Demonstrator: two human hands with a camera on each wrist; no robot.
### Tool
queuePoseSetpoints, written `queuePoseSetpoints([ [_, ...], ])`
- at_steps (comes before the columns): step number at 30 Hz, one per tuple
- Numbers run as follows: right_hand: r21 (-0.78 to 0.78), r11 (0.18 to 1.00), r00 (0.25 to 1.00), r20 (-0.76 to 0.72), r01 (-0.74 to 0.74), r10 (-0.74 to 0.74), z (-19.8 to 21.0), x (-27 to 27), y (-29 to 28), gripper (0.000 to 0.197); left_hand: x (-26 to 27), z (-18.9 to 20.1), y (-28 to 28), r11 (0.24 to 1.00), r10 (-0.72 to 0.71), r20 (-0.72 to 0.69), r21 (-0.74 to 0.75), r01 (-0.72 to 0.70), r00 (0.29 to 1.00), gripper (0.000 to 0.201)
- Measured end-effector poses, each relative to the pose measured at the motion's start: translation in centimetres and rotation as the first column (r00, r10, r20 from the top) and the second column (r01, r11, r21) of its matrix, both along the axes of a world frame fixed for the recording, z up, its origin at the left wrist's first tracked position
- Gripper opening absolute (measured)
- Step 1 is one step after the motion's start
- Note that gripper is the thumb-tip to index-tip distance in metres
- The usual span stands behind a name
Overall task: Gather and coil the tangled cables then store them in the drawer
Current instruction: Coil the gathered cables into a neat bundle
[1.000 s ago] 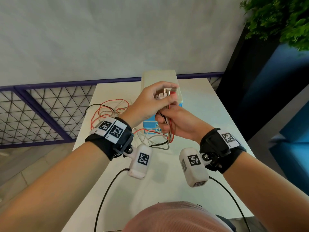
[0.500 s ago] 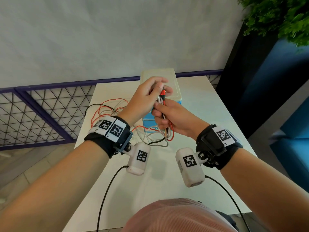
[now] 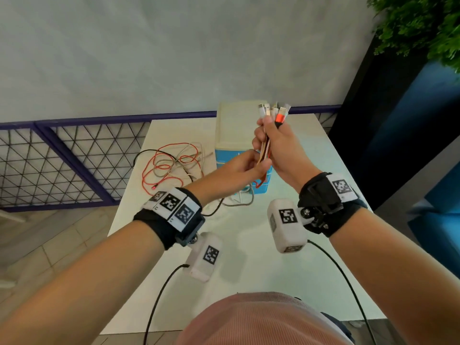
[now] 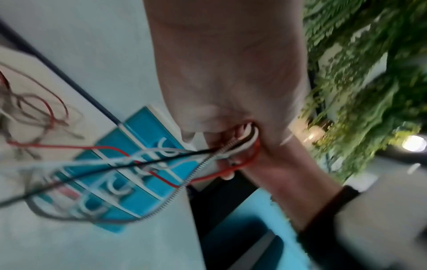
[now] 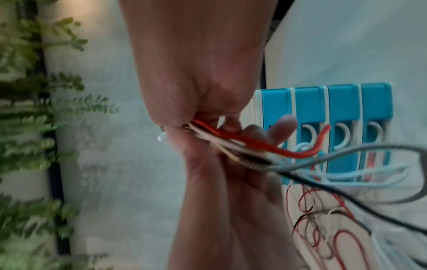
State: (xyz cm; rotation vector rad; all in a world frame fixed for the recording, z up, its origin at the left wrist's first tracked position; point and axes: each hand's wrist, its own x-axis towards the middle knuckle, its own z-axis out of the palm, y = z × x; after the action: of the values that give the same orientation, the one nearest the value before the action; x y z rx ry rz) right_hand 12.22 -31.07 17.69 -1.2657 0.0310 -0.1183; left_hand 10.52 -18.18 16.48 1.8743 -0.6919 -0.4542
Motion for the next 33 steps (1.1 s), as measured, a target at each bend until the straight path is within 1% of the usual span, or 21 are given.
queuePoseSetpoints([
  [1,-0.060,0.998,1.000,0.018,0.006,-0.005,0.0,-0.2,0.0,0.024,0.0,-0.1,-0.4,0.999,0.009,0.044,0.030,-0.011,0.999,0.024],
  [2,-0.077,0.997,1.000,0.028,-0.001,0.003,0.0,-0.4,0.1,0.024,0.1,-0.3,-0.6,0.999,0.017,0.076,0.041,-0.021,0.997,0.014],
  [3,-0.044,0.999,0.999,0.029,-0.024,0.026,0.0,-0.6,0.2,0.025,0.0,-0.4,-0.8,0.998,0.029,0.101,0.044,-0.034,0.994,0.013],
  [5,0.051,0.993,0.994,0.019,-0.107,0.106,0.1,-1.0,0.4,0.030,-0.2,-0.7,-0.9,0.998,0.046,0.131,0.029,-0.050,0.990,0.022],
  [7,0.081,0.983,0.986,0.001,-0.167,0.168,0.1,-1.2,0.3,0.033,-0.6,-0.9,-0.8,0.999,0.035,0.143,0.007,-0.036,0.989,0.021],
  [9,0.066,0.978,0.980,-0.010,-0.196,0.197,0.0,-1.3,0.2,0.034,-0.9,-0.9,-0.7,0.999,0.004,0.121,-0.033,0.000,0.993,0.015],
  [12,0.077,0.976,0.979,-0.024,-0.202,0.205,0.0,-1.6,0.2,0.037,-1.2,-0.9,-0.4,0.996,-0.004,0.044,-0.090,0.008,0.999,0.019],
  [14,0.107,0.974,0.979,-0.016,-0.198,0.201,0.1,-1.6,0.3,0.037,-1.2,-1.0,-0.1,0.995,-0.010,0.027,-0.101,0.013,1.000,0.023],
  [16,0.168,0.971,0.985,-0.014,-0.168,0.172,0.1,-1.6,0.7,0.036,-1.1,-0.9,0.3,0.999,-0.016,0.069,-0.050,0.019,0.997,0.026],
  [18,0.223,0.968,0.992,-0.025,-0.116,0.125,0.3,-1.5,1.0,0.037,-0.8,-0.8,0.7,0.999,-0.012,0.120,0.033,0.008,0.993,0.030],
  [21,0.215,0.974,0.997,-0.029,-0.070,0.078,0.4,-1.4,1.0,0.037,-0.3,-1.2,1.3,0.992,-0.012,0.141,0.129,-0.006,0.990,0.037],
  [23,0.222,0.973,0.997,-0.027,-0.061,0.069,0.3,-1.4,0.9,0.037,-0.2,-1.7,1.6,0.990,-0.025,0.132,0.142,0.006,0.991,0.037],
  [26,0.233,0.972,0.999,-0.037,-0.013,0.022,0.6,-1.3,0.5,0.037,0.0,-2.6,2.0,0.995,-0.018,0.048,0.103,0.013,0.999,0.037],
  [29,0.295,0.954,0.998,-0.040,0.052,-0.042,1.2,-0.7,-1.0,0.037,0.0,-3.6,3.1,0.999,0.018,-0.145,0.036,-0.013,0.989,0.036],
  [31,0.320,0.945,0.997,-0.055,0.060,-0.045,1.3,-0.4,-2.1,0.037,0.1,-3.8,3.7,1.000,0.027,-0.235,0.012,-0.025,0.972,0.036],
  [33,0.327,0.945,0.997,-0.074,0.022,0.003,1.2,-0.4,-2.5,0.038,0.1,-3.7,4.0,1.000,0.012,-0.297,-0.007,-0.015,0.955,0.039],
])
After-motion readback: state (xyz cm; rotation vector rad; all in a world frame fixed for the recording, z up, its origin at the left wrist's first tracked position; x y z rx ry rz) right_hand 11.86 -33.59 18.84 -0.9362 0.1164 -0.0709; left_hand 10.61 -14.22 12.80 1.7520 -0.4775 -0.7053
